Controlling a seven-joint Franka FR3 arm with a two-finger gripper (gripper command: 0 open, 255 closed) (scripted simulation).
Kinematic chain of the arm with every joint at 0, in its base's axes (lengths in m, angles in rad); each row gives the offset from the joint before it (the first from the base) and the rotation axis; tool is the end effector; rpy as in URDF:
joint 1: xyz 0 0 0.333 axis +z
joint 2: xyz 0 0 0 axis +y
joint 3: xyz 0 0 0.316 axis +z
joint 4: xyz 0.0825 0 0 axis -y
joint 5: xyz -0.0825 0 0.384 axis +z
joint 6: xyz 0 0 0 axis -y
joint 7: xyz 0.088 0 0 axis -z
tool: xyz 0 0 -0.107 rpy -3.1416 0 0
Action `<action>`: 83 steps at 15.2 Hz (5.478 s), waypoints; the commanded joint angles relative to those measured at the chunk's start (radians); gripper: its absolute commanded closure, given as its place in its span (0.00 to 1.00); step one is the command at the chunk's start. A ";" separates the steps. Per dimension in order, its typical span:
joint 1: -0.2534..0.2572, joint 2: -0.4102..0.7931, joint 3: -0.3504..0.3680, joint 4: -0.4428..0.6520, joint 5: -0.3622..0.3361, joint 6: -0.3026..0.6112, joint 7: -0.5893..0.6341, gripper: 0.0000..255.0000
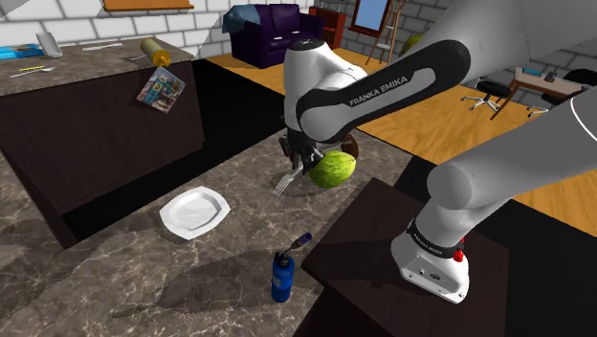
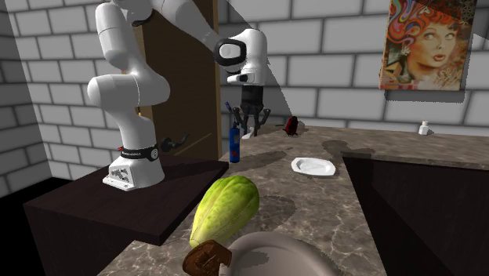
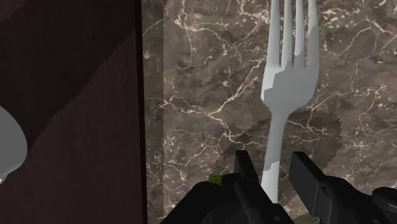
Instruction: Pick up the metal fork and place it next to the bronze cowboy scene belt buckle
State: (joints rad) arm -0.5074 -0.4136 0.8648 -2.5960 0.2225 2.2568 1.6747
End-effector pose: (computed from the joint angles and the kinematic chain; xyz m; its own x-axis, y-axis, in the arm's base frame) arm 0.3889 0.1367 0.3446 0.0558 -0.9877 0.1463 -0.9984 -0.0547 0.0118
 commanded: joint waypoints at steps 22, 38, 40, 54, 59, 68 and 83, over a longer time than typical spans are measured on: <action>-0.309 0.057 -0.462 -0.085 -0.218 0.153 -0.598 1.00; -0.517 0.389 -0.650 0.218 -0.376 0.195 -0.857 1.00; -0.518 0.408 -0.650 0.209 -0.388 0.222 -0.846 1.00; -0.514 0.568 -0.671 0.179 -0.506 0.401 -0.747 1.00; -0.502 0.633 -0.692 0.181 -0.561 0.461 -0.702 1.00; -0.462 0.757 -0.751 0.200 -0.661 0.561 -0.616 1.00; -0.443 0.800 -0.777 0.211 -0.691 0.594 -0.588 0.00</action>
State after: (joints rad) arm -0.9502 0.3867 0.0883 -2.3851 -0.4684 2.8509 1.0869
